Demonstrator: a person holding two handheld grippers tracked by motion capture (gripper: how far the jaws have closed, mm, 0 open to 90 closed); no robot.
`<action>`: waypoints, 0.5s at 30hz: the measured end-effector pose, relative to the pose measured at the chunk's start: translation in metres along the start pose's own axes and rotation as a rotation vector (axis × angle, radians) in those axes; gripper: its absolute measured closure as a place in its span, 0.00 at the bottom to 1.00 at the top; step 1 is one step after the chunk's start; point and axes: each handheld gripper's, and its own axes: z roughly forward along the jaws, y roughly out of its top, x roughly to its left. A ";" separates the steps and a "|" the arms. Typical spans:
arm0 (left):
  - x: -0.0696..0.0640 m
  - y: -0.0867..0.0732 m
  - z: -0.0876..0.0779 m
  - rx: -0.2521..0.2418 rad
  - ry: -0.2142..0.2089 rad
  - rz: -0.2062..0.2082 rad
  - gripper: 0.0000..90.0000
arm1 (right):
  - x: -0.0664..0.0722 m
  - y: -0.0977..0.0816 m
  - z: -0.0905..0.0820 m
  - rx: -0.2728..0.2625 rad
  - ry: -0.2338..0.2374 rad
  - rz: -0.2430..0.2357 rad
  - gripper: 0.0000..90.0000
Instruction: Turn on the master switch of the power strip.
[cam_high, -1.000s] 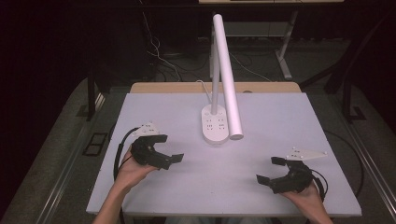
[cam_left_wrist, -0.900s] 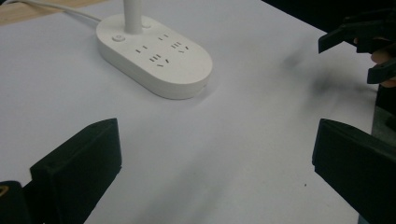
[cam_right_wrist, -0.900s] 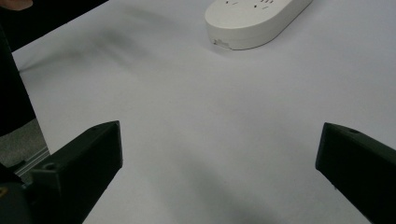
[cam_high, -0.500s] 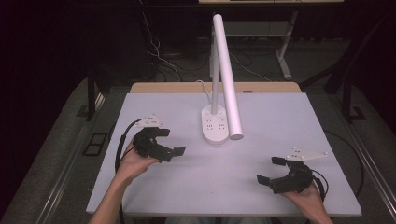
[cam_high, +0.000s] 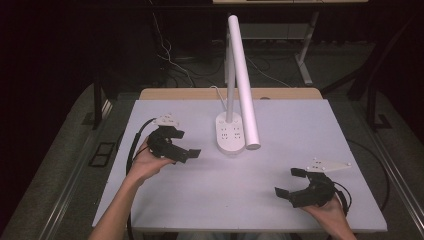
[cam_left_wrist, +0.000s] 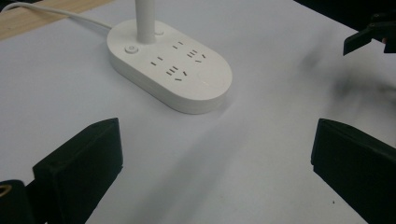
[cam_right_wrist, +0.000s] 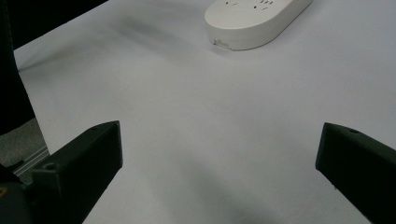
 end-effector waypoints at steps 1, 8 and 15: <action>0.002 0.004 0.001 0.010 0.003 0.006 0.01 | 0.000 0.000 0.000 0.001 0.000 0.001 0.00; 0.007 0.017 0.007 0.028 0.005 0.022 0.01 | -0.001 0.000 0.000 -0.001 -0.005 -0.002 0.00; 0.011 0.027 0.011 0.036 0.008 0.033 0.02 | 0.000 0.000 0.000 0.001 -0.005 0.001 0.00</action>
